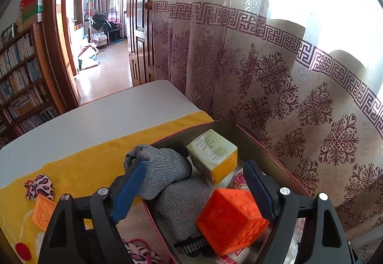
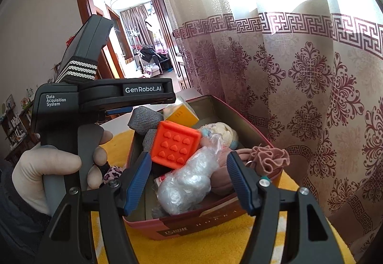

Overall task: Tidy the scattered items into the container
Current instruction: 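Carry the medicine box and plastic bag into the tin and release, then move both tools back over the remaining items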

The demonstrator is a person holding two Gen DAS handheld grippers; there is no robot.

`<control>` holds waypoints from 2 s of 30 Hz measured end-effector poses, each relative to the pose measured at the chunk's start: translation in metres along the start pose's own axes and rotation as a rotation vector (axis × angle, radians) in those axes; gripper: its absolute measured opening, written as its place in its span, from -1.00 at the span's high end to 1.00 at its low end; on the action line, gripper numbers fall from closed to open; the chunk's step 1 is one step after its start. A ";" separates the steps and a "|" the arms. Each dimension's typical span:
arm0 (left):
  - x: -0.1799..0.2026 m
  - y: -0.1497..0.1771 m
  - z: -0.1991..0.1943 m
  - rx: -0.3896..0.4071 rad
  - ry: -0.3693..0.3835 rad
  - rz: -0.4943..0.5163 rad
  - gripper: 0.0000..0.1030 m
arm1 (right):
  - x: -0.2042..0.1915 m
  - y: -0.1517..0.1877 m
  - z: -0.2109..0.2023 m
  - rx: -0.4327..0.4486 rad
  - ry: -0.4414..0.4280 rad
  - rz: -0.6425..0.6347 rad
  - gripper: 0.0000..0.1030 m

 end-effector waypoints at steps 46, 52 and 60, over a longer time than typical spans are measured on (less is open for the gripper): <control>-0.260 0.147 -0.170 0.034 -0.326 -0.471 -0.66 | -0.009 0.008 0.010 -0.016 0.082 -0.111 -0.39; -0.282 0.162 -0.173 0.015 -0.339 -0.501 -0.66 | -0.024 0.002 0.001 -0.026 0.070 -0.146 -0.41; -0.302 0.169 -0.167 -0.028 -0.352 -0.516 -0.66 | -0.072 -0.003 -0.010 -0.041 -0.046 -0.166 -0.52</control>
Point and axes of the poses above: each gripper's, at about its wrist camera, not at the fingertips, and z roughly the way its jaws point, x to its right, y to its underside, the point moved 6 cm from there along z, roughly the way its jaws point, and after that the axes turned 3 degrees about x, right-handed, at the moved point
